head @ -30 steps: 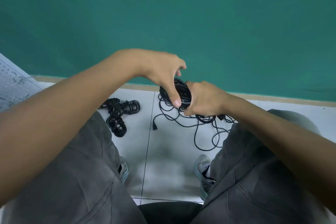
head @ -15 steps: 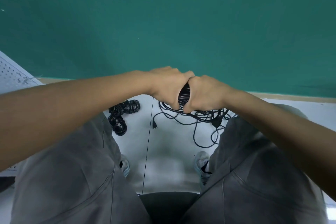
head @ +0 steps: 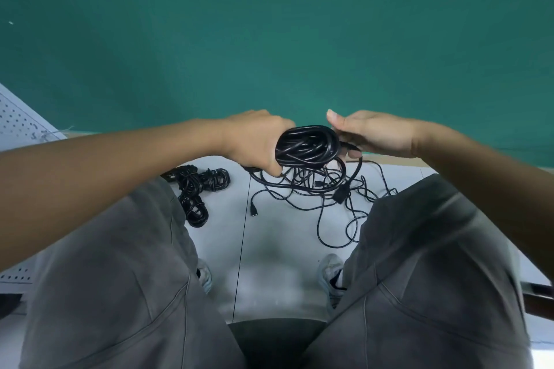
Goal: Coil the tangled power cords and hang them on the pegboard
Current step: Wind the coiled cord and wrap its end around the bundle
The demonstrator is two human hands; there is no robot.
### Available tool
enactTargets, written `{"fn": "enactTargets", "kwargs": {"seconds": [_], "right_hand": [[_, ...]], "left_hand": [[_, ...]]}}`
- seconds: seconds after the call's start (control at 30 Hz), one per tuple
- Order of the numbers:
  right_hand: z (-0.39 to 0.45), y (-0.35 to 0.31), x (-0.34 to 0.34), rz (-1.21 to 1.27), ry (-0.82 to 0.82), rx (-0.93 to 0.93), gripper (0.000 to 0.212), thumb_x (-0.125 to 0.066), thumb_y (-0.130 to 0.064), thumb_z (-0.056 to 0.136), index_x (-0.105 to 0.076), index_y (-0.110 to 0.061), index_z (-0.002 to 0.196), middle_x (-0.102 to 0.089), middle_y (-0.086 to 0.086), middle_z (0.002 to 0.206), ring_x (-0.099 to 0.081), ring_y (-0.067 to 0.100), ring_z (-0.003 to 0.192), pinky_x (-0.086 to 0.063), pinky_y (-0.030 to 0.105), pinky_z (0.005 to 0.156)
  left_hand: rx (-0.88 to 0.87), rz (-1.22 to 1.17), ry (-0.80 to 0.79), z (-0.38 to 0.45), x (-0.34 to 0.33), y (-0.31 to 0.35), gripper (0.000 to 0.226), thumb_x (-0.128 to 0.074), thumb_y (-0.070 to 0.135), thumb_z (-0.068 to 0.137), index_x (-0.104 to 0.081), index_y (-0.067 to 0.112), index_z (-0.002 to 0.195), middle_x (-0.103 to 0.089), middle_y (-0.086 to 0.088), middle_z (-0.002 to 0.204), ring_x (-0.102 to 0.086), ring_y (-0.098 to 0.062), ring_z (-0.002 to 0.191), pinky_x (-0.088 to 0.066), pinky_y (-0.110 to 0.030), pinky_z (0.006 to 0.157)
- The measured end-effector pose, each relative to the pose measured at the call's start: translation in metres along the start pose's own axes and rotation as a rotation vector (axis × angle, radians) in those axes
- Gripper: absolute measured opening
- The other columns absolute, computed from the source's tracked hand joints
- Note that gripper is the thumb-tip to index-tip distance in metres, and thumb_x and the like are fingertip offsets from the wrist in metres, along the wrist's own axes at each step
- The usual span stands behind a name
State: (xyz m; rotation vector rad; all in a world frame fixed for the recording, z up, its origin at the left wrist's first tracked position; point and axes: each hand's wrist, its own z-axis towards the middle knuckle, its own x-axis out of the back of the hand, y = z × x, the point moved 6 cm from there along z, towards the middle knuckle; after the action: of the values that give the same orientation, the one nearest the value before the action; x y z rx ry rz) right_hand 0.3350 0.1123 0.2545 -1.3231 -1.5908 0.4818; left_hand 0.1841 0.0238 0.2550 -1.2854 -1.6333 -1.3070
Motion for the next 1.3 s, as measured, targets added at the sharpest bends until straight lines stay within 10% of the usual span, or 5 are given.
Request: {"fn": "enactTargets", "kwargs": {"seconds": [0.27, 0.53, 0.87, 1.1, 1.3], "right_hand": [[0.007, -0.013, 0.031, -0.056, 0.321, -0.071, 0.029, -0.073, -0.026, 0.094, -0.072, -0.007, 0.071, -0.068, -0.010, 0.064, -0.043, 0.007, 0.053, -0.039, 0.016, 0.058], [0.004, -0.041, 0.014, 0.241, 0.498, -0.035, 0.019, -0.059, -0.004, 0.100, -0.070, 0.010, 0.106, -0.077, 0.005, 0.084, -0.046, 0.008, 0.048, -0.042, 0.018, 0.047], [0.005, -0.003, -0.045, 0.623, 0.485, 0.043, 0.027, -0.063, -0.021, 0.101, -0.068, 0.000, 0.086, -0.068, 0.013, 0.079, -0.049, 0.013, 0.062, -0.042, 0.025, 0.065], [0.011, 0.014, -0.035, 0.569, 0.628, -0.119, 0.054, -0.077, -0.037, 0.090, -0.049, -0.009, 0.127, -0.065, 0.003, 0.074, -0.053, 0.011, 0.058, -0.044, 0.023, 0.061], [0.012, -0.016, -0.034, -0.017, 0.588, 0.141, 0.022, -0.049, -0.023, 0.108, -0.063, -0.012, 0.121, -0.055, 0.010, 0.112, -0.052, 0.003, 0.065, -0.048, 0.022, 0.071]], "left_hand": [[0.001, 0.181, -0.071, -0.008, -0.022, 0.003, 0.043, -0.077, 0.035, 0.069, -0.051, 0.024, 0.102, -0.060, 0.004, 0.077, -0.052, -0.011, 0.066, -0.044, -0.031, 0.055], [0.248, 0.167, 0.049, -0.004, -0.033, -0.021, 0.044, -0.075, 0.033, 0.075, -0.049, 0.015, 0.106, -0.052, -0.001, 0.076, -0.046, -0.018, 0.064, -0.033, -0.032, 0.054], [0.477, -0.950, 0.435, -0.002, -0.043, -0.044, 0.026, -0.082, 0.021, 0.071, -0.057, 0.018, 0.075, -0.055, 0.005, 0.067, -0.052, -0.018, 0.063, -0.038, -0.029, 0.062], [0.305, -1.518, 0.323, -0.002, -0.057, -0.011, 0.010, -0.074, 0.012, 0.089, -0.067, 0.018, 0.087, -0.059, 0.011, 0.061, -0.057, -0.007, 0.057, -0.044, -0.025, 0.058], [0.194, -1.679, 0.089, -0.002, -0.055, -0.008, 0.007, -0.078, 0.027, 0.077, -0.076, 0.022, 0.081, -0.053, -0.003, 0.081, -0.056, -0.017, 0.069, -0.052, -0.031, 0.069]]}}
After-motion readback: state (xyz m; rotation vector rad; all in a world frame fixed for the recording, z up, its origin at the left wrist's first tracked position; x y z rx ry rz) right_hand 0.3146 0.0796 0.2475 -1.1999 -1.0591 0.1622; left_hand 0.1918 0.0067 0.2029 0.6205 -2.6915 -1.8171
